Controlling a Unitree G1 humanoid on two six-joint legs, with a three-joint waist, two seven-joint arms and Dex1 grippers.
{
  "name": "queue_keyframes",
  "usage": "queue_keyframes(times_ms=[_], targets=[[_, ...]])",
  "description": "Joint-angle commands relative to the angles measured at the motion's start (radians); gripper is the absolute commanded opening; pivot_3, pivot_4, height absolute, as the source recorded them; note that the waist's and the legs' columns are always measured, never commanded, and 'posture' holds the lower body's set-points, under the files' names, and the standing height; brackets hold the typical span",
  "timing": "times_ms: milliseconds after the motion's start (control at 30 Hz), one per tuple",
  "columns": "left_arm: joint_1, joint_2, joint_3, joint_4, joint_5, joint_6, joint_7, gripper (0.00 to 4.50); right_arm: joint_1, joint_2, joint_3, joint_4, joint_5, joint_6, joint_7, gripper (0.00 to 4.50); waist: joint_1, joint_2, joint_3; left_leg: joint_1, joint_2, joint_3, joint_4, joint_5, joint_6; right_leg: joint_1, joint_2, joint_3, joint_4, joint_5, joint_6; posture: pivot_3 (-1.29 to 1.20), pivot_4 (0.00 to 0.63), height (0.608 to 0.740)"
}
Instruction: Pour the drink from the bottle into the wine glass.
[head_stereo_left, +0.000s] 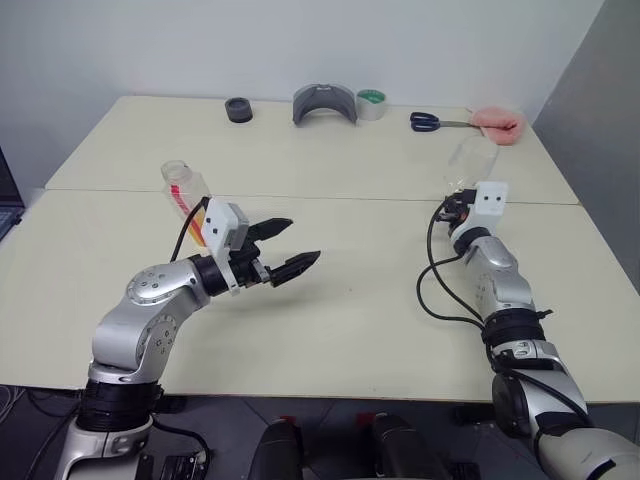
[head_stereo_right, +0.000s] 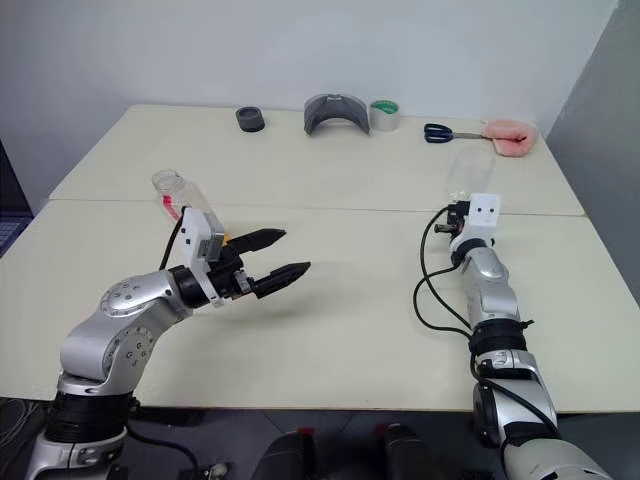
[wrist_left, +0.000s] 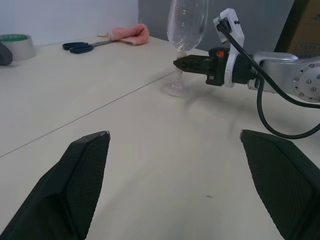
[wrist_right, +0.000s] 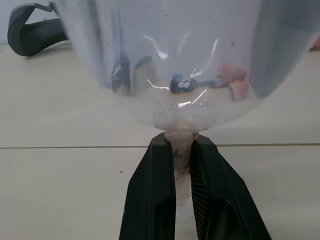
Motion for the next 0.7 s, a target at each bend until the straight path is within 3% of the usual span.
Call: queue_keyframes(times_ms=[33, 200, 333, 500, 700], targets=[[0.011, 0.01, 0.043, -0.053, -0.02, -0.001, 0.01, 4.5, -0.026, -0.006, 0.02, -0.057, -0.014, -0.015, 0.042, 0.12, -0.001, 0.0, 0.0, 0.0, 0.0, 0.0, 0.0, 0.0, 0.0, 0.0, 0.0, 0.0, 0.0, 0.0, 0.0, 0.0, 0.15, 0.74], [0.135, 0.012, 0.133, -0.156, -0.031, 0.004, 0.079, 4.5, -0.068, 0.033, 0.118, -0.133, -0.007, 0.023, 0.207, 0.12, -0.016, 0.001, 0.001, 0.0, 0.001, 0.0, -0.001, 0.0, 0.0, -0.001, 0.0, 0.001, 0.0, 0.0, 0.0, 0.0, 0.15, 0.74], [0.342, 0.009, 0.243, -0.301, -0.065, 0.028, 0.134, 4.5, -0.121, 0.099, 0.182, -0.149, 0.006, 0.052, 0.328, 0.12, -0.031, 0.002, 0.001, 0.0, 0.002, 0.0, -0.001, 0.0, 0.0, -0.001, 0.0, 0.001, 0.0, 0.0, 0.0, 0.0, 0.15, 0.74], [0.564, -0.02, 0.359, -0.444, -0.1, 0.023, 0.196, 4.5, -0.183, 0.176, 0.237, -0.074, -0.024, 0.058, 0.385, 0.12, -0.022, 0.002, 0.001, 0.0, 0.001, -0.001, -0.001, 0.0, 0.0, -0.001, -0.003, -0.002, 0.0, -0.001, -0.001, 0.0, 0.15, 0.74], [0.639, -0.058, 0.383, -0.473, -0.074, -0.026, 0.241, 4.5, -0.214, 0.196, 0.277, 0.115, -0.084, -0.022, 0.441, 0.12, -0.002, 0.001, 0.001, 0.0, -0.002, 0.0, 0.0, 0.0, 0.0, 0.0, -0.004, -0.002, -0.001, -0.001, -0.001, 0.0, 0.15, 0.74]])
